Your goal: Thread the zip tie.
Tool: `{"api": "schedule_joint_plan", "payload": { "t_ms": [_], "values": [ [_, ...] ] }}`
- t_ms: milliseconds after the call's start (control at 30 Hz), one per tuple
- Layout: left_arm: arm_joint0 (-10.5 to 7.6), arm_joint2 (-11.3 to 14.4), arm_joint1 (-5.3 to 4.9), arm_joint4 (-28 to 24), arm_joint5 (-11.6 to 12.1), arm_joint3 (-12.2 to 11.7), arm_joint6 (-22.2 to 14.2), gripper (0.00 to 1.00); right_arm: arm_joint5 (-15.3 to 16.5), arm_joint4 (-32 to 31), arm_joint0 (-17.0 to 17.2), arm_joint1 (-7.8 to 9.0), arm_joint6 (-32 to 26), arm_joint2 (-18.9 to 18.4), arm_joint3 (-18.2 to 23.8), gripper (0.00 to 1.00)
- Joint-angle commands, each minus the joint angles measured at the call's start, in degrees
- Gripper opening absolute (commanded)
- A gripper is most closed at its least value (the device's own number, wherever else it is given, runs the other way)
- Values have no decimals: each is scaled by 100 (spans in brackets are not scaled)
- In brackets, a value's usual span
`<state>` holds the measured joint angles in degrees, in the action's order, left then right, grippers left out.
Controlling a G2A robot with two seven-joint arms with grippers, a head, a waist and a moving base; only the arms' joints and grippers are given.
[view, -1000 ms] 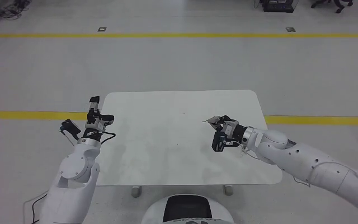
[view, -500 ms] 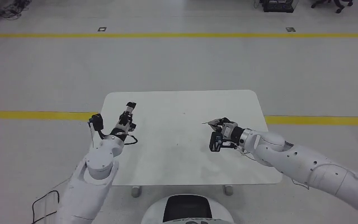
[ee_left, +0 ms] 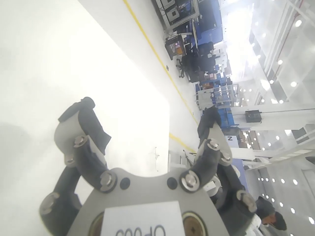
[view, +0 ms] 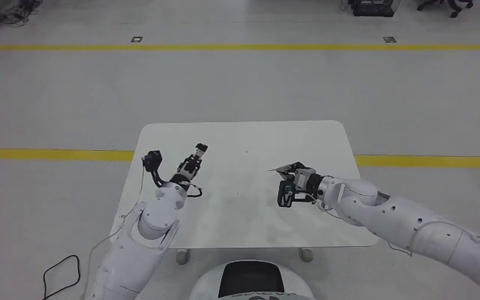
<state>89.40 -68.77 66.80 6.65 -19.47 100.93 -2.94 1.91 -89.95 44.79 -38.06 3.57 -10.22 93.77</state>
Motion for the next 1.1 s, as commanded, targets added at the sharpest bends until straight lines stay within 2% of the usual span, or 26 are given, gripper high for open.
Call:
{"api": "schedule_joint_plan", "payload": {
  "t_ms": [0,33,67,200,233,467,533,600,633,733,800,833,900,1067],
  "values": [
    [-215,180,63,-212,-1,-492,-188,100,110,0,-67,-58,-96,36,6,0],
    [-354,264,106,-493,-1,-632,-320,100,146,0,-87,-87,-133,48,15,0],
    [-566,416,154,-739,-1,-817,-526,100,206,0,-93,-128,-175,48,20,0],
    [-1140,914,289,-1055,-1,-1493,-700,100,406,0,-103,-268,-379,48,-2,0],
    [-1181,948,297,-1057,-1,-1524,-697,100,447,0,-111,-297,-397,48,-6,0],
    [-1181,948,297,-1057,-1,-1524,-697,100,454,0,-115,-305,-405,48,-13,0],
    [-1168,925,306,-1275,13,-1526,-816,100,458,0,-91,-317,-436,38,-11,0],
    [-1204,912,314,-1573,-1,-1547,-1126,100,528,0,-83,-360,-473,29,10,0],
    [-1247,900,319,-1804,-1,-1659,-1337,100,604,0,-117,-397,-563,48,0,0],
    [-1421,1026,351,-2239,-1,-1954,-1628,100,773,0,-171,-506,-851,48,33,0],
    [-1554,1143,376,-2508,-1,-2131,-1701,100,865,0,-171,-574,-941,48,25,0],
    [-1649,1225,384,-2528,-1,-2202,-1623,100,963,0,-166,-619,-920,48,9,0],
    [-1671,1242,385,-2514,-1,-2203,-1572,100,1055,0,-192,-670,-980,48,-67,0],
    [-1656,1247,388,-2564,28,-2193,-1607,100,1055,0,-192,-670,-980,48,-67,0]
  ]
}}
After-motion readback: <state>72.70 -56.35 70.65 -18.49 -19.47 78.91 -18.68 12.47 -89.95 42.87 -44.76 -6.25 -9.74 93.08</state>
